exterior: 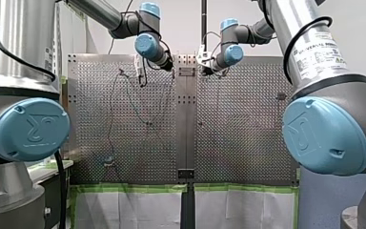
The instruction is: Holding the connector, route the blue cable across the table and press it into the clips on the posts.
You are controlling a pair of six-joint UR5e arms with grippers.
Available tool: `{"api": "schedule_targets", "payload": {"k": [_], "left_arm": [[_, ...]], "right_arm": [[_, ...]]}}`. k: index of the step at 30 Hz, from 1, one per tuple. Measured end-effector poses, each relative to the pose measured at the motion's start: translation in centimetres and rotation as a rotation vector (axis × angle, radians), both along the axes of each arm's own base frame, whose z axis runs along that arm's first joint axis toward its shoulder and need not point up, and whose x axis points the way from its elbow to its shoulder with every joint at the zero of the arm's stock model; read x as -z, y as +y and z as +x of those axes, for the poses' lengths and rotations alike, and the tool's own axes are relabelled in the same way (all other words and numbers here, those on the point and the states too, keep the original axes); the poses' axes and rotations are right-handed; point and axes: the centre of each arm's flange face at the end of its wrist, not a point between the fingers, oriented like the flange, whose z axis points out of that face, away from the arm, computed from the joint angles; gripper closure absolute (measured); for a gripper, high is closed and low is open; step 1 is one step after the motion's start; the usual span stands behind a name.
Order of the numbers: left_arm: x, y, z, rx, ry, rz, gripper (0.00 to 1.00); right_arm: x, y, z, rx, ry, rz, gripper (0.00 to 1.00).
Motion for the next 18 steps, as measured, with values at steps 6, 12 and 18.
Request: {"api": "schedule_targets", "payload": {"k": [6,12,18], "left_arm": [[-0.4,-2.4,-0.9,0.007,-0.017,-0.007,0.01],[0.1,-4.8,-0.8,0.02,0.013,0.029,0.01],[0.3,-5.8,0.1,0.018,0.024,0.037,0.01]], "right_arm": [[0.0,-0.1,-0.1,0.003,-0.001,0.001,1.0],[0.0,-0.1,-0.1,0.003,-0.001,0.001,1.0],[0.0,-0.2,-0.2,0.004,-0.001,0.001,1.0]]}}
